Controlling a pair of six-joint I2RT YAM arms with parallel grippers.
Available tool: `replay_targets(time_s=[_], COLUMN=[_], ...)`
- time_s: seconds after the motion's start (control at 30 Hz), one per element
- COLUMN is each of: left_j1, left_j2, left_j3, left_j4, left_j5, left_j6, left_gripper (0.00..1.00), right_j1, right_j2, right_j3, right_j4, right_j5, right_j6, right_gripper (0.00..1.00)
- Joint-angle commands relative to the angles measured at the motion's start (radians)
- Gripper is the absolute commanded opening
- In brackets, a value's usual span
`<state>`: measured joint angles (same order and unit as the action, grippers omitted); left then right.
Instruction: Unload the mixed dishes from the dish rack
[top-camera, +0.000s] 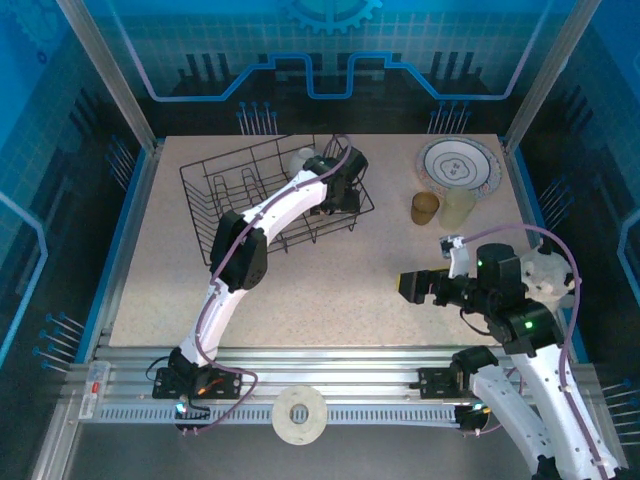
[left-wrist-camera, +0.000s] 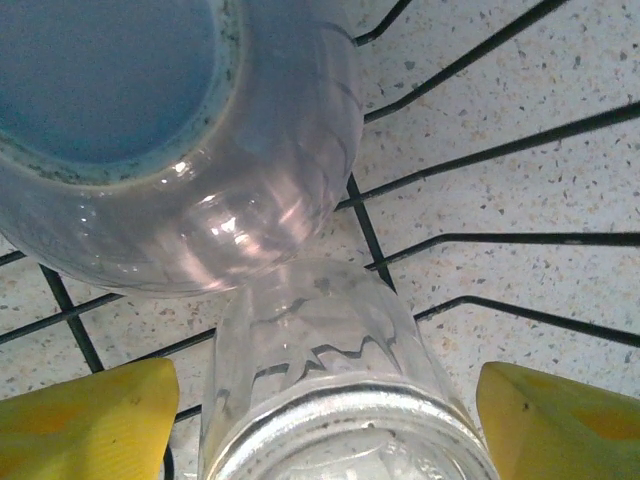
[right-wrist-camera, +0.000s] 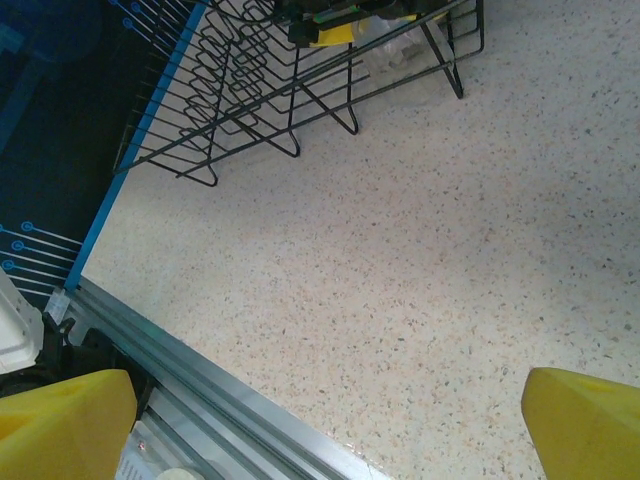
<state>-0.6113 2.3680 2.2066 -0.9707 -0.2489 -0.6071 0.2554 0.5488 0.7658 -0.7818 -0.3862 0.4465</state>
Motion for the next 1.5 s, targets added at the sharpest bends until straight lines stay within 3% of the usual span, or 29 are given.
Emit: replay_targets(time_s=[0.0, 0.33, 0.63, 0.97, 1.47], left_j1=[-0.005, -0.005, -0.01, -0.006, 0.037], left_j2=[-0.021, -0.021, -0.102, -0.189, -0.351], left_j3=[-0.053, -0.056, -0.109, -0.118, -0.181], left_j4=[-0.04, -0.046, -0.013, -0.006, 0.056], left_j5=[0.022, 0.048, 0.023, -0.026, 0.054], left_j6=[-0.049, -0.137, -0.126, -0.06, 0.0], left_gripper=[0.76, 0.65, 0.57, 0.55, 0.55], right_j1=[0.011, 0.01, 0.011, 0.01, 0.01], right_j2=[-0.013, -0.026, -0.016, -0.002, 0.015], right_j3=[-0.011, -0.023, -0.032, -0.036, -0.049], right_j4=[0.04, 0.051, 0.083, 0.106, 0.147], right_j5=[-0.026, -0.033, -0.053, -0.067, -0.091], right_j6=[0.02, 0.031, 0.042, 0.051, 0.049], right_gripper=[1.0, 1.0, 1.0, 1.0, 1.0])
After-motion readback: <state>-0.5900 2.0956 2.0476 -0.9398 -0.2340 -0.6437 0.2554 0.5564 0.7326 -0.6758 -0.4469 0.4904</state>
